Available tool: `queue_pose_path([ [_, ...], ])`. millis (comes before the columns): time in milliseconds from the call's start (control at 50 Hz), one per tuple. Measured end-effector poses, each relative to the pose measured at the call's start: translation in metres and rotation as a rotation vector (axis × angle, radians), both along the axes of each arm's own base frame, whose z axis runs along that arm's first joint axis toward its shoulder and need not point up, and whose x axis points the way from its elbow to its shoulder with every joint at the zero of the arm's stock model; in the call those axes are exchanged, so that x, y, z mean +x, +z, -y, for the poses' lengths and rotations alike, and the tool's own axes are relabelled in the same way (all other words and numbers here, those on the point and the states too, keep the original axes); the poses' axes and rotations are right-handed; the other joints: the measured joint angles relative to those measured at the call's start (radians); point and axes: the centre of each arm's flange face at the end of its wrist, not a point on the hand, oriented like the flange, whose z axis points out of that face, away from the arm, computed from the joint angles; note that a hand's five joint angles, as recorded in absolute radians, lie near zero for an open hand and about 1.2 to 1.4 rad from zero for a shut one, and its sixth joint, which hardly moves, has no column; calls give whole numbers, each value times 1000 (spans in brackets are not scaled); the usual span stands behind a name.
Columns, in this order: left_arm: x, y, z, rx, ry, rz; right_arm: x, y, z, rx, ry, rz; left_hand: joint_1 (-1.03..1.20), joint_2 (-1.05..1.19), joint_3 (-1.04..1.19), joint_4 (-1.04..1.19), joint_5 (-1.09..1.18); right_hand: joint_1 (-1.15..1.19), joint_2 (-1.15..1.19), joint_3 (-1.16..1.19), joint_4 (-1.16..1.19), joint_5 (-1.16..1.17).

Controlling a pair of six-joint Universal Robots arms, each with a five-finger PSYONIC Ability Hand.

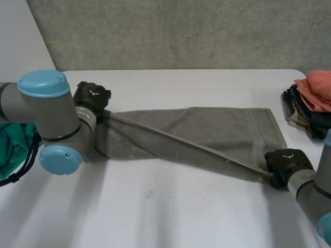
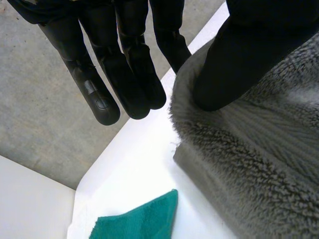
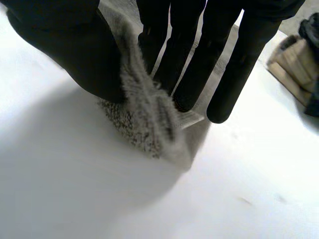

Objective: Fold the laundry.

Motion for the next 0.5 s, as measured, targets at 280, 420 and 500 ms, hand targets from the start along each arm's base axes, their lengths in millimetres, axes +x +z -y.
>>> queue_pose_path([
  [280,28,44,-76,38,-25,36,-19,77,0,-107,144,-271,0,0,0,0,0,0,9,23,27,0],
  [420,56,78,-143,54,-79,173,-36,154,-19,-197,216,-515,0,0,0,0,0,0,9,23,28,1],
  [500,65,87,-175,53,-151,270,-39,178,-28,-241,249,-593,0,0,0,0,0,0,9,23,28,1],
])
